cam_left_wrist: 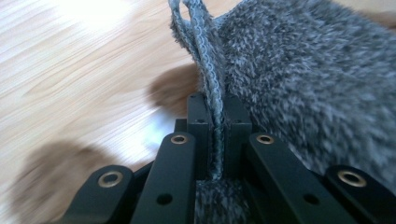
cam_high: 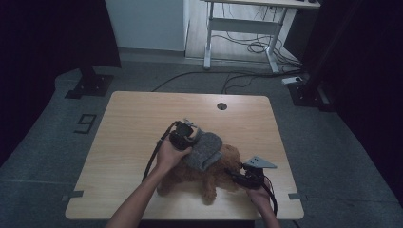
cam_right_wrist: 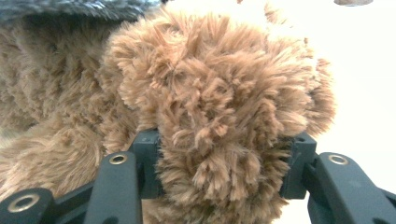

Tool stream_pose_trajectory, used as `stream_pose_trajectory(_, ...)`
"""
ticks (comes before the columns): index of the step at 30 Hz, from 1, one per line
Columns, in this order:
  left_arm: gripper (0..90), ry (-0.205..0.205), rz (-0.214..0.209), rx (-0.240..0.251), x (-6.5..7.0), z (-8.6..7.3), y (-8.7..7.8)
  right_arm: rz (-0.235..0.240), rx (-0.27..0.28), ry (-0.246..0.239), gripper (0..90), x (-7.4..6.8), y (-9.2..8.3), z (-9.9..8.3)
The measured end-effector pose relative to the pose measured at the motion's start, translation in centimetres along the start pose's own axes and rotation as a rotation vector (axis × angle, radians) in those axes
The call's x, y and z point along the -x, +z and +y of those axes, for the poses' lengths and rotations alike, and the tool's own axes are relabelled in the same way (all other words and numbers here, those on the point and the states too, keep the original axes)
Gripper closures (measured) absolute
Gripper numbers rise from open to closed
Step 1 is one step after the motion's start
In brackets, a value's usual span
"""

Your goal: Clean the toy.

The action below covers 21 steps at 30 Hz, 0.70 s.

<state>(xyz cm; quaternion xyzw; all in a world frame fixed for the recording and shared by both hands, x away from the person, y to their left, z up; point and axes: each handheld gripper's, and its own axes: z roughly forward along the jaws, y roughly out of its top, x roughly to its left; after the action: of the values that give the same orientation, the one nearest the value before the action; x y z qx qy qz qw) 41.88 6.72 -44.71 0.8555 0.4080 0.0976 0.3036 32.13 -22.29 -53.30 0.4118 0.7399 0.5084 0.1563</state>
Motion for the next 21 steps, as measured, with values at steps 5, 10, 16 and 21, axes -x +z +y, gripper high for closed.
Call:
stream_pose_trajectory(5,84.2,-0.097,0.012,-0.034,-4.0,-3.0,0.5,0.001,0.002,0.002,46.9,0.1,0.0,0.0)
stream_pose_trajectory(10,84.2,-0.184,-0.048,0.027,-6.2,-6.1,0.0,0.001,0.003,0.007,46.8,0.1,0.0,0.0)
stream_pose_trajectory(16,83.9,-0.184,-0.020,0.049,-7.2,-7.8,-1.2,-0.001,0.001,0.010,46.8,0.1,0.0,0.0)
stream_pose_trajectory(21,83.7,-0.191,-0.004,0.056,-7.8,-8.9,-1.4,0.000,0.003,0.010,46.8,0.2,0.0,-0.1)
